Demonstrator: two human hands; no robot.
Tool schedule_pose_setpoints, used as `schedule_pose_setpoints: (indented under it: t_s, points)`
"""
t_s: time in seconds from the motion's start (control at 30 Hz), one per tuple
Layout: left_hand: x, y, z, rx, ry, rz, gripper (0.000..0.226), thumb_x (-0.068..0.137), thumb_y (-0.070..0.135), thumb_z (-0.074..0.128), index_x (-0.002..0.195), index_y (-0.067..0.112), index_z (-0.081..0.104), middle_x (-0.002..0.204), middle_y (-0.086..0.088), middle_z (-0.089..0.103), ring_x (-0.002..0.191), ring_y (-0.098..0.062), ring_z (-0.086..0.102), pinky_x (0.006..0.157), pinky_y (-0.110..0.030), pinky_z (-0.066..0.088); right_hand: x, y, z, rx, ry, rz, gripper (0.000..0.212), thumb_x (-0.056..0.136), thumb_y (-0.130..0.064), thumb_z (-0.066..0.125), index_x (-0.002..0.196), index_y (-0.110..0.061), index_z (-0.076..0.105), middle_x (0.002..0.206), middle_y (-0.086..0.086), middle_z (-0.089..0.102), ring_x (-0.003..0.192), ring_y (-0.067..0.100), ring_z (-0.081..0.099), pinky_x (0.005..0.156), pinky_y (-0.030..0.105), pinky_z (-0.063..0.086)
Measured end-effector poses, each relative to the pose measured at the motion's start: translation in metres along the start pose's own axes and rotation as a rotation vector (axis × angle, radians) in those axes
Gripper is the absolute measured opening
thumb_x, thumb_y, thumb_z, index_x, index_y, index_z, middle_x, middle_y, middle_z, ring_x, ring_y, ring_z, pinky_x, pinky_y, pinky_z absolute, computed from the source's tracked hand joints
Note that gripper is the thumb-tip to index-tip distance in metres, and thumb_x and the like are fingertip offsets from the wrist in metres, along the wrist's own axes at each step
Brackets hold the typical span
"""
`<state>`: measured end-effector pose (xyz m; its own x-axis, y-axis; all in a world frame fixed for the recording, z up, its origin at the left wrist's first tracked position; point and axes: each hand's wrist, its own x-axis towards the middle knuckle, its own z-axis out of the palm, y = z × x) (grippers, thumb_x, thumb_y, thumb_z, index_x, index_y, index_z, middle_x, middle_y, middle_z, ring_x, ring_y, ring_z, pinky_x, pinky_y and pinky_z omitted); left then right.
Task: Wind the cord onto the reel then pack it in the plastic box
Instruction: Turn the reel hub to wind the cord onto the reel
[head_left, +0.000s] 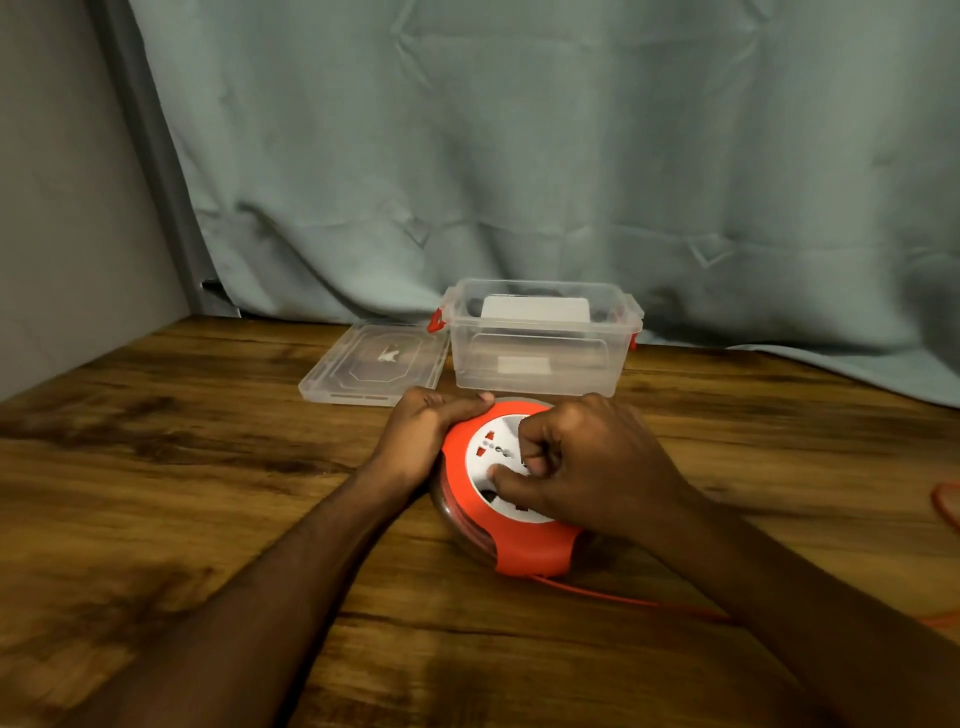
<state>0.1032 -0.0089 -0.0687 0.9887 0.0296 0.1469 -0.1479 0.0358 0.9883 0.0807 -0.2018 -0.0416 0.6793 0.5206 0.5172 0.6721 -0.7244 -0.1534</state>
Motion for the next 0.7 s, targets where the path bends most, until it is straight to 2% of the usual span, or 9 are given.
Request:
schedule_pose_setpoints:
  t_s: [0.1, 0.17, 0.23, 0.33, 0.43, 0.53, 0.6, 0.7]
  points:
    - [0.001, -0.001, -0.001, 0.018, 0.006, 0.012, 0.026, 0.093, 0.018, 0.07, 0.079, -0.001, 0.079, 0.079, -0.026, 0.076, 0.062, -0.031, 0.072, 0.064, -0.035, 0.059, 0.001, -0.001, 0.001, 0.005, -0.002, -0.004, 0.047, 0.073, -0.068, 0.05, 0.055, -0.024, 0.049, 0.047, -0.011, 0.045, 0.049, 0.001, 0.045, 0.051, 0.021, 0.031]
    - [0.002, -0.002, -0.001, 0.018, 0.016, 0.023, 0.028, 0.093, 0.018, 0.07, 0.084, -0.006, 0.078, 0.082, -0.028, 0.076, 0.066, -0.035, 0.072, 0.067, -0.037, 0.059, 0.001, 0.0, -0.004, 0.03, -0.024, -0.01, 0.038, 0.075, -0.065, 0.057, 0.069, -0.027, 0.056, 0.052, -0.015, 0.049, 0.052, -0.002, 0.047, 0.052, 0.021, 0.039]
    - [0.002, -0.003, -0.001, 0.012, 0.023, 0.026, 0.031, 0.093, 0.018, 0.07, 0.087, -0.012, 0.076, 0.083, -0.032, 0.074, 0.067, -0.036, 0.07, 0.067, -0.036, 0.056, 0.002, 0.005, -0.014, 0.082, -0.068, -0.029, 0.022, 0.08, -0.049, 0.071, 0.088, -0.034, 0.057, 0.065, -0.015, 0.062, 0.058, -0.004, 0.055, 0.053, 0.01, 0.035]
    - [0.002, -0.004, -0.002, 0.019, 0.033, 0.033, 0.035, 0.092, 0.019, 0.071, 0.086, -0.016, 0.073, 0.085, -0.038, 0.071, 0.068, -0.039, 0.066, 0.067, -0.036, 0.053, 0.004, 0.017, -0.031, 0.146, -0.181, -0.044, 0.037, 0.079, -0.026, 0.076, 0.11, -0.036, 0.058, 0.085, -0.022, 0.064, 0.077, -0.021, 0.055, 0.052, 0.005, 0.041]
    - [0.002, -0.004, -0.001, 0.02, 0.039, 0.034, 0.036, 0.092, 0.019, 0.071, 0.085, -0.016, 0.072, 0.085, -0.039, 0.071, 0.07, -0.041, 0.066, 0.068, -0.038, 0.053, 0.006, 0.026, -0.038, 0.157, -0.3, -0.039, 0.055, 0.078, -0.026, 0.079, 0.125, -0.04, 0.054, 0.099, -0.028, 0.063, 0.077, -0.025, 0.054, 0.051, 0.007, 0.043]
    - [0.002, -0.004, 0.0, 0.013, 0.037, 0.036, 0.036, 0.092, 0.019, 0.071, 0.086, -0.016, 0.073, 0.085, -0.038, 0.071, 0.071, -0.043, 0.066, 0.07, -0.041, 0.053, 0.007, 0.032, -0.039, 0.18, -0.365, -0.038, 0.075, 0.076, -0.032, 0.083, 0.137, -0.049, 0.042, 0.115, -0.026, 0.063, 0.078, -0.016, 0.059, 0.054, 0.01, 0.048]
    - [0.002, -0.004, 0.0, 0.011, 0.037, 0.04, 0.038, 0.092, 0.019, 0.071, 0.087, -0.018, 0.071, 0.086, -0.041, 0.07, 0.071, -0.044, 0.066, 0.071, -0.044, 0.052, 0.007, 0.031, -0.041, 0.18, -0.372, -0.041, 0.08, 0.075, -0.035, 0.085, 0.136, -0.054, 0.037, 0.126, -0.023, 0.062, 0.087, -0.008, 0.063, 0.059, 0.014, 0.055]
    - [0.003, -0.004, 0.0, 0.017, 0.037, 0.031, 0.037, 0.091, 0.021, 0.072, 0.085, -0.016, 0.072, 0.086, -0.04, 0.07, 0.07, -0.043, 0.066, 0.071, -0.042, 0.053, 0.005, 0.029, -0.043, 0.158, -0.343, -0.031, 0.081, 0.069, -0.042, 0.088, 0.13, -0.054, 0.035, 0.123, -0.02, 0.065, 0.097, 0.007, 0.069, 0.066, 0.026, 0.063]
